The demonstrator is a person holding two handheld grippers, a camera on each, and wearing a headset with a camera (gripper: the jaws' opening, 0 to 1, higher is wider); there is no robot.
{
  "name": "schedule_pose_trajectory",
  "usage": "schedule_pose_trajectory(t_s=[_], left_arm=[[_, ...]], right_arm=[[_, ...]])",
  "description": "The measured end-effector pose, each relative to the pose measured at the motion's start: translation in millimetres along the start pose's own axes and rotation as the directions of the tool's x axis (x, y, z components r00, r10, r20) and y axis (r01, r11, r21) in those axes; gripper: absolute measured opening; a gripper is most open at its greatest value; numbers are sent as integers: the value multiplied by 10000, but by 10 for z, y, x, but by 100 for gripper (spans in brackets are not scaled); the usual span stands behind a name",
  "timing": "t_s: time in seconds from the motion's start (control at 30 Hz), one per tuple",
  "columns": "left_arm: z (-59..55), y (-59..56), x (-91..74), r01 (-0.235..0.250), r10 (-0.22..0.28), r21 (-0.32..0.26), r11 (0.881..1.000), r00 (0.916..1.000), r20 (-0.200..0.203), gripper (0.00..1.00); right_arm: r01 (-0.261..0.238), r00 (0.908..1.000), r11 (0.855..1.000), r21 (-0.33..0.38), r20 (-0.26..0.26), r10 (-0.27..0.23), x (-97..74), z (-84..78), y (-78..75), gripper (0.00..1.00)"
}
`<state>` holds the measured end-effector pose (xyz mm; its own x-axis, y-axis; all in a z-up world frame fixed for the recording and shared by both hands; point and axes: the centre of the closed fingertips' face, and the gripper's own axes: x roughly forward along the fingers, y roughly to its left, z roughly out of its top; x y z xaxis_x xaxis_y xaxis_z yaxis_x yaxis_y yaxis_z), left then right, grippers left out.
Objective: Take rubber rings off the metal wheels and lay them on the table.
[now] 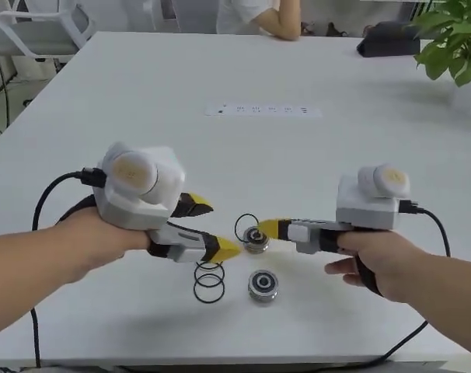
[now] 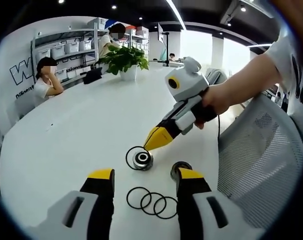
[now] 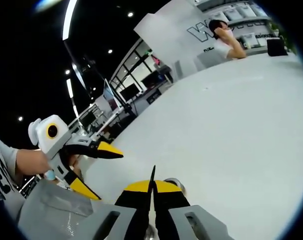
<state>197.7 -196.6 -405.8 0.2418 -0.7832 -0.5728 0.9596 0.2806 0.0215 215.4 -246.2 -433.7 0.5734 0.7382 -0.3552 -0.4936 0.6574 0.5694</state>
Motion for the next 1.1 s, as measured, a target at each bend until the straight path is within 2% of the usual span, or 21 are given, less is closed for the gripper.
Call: schedule_pose_trajectory(t_s=[0.23,0.4,0.8,1.1], left_arm=[[-6,-22,-147,-99,101,-98,9999,9998,171,51],[-32,11,-273,-313,318,-190,9993,9991,271,55],[-129,37,-553,-656,669,-403,9970,9972,333,59],[-179,62,-698,-910,925,-437,9949,9951,347,61]], right_arm=[[-134,9999,9999,7,-9,134,61,24,59,0],[-266,9996,9996,-11,-89,266,130,22,107,0],[-500,9981,9987,-82,-351,497,255,-7,206,0],[-678,9962,9977,-69,-559,673,367,-58,280,0]])
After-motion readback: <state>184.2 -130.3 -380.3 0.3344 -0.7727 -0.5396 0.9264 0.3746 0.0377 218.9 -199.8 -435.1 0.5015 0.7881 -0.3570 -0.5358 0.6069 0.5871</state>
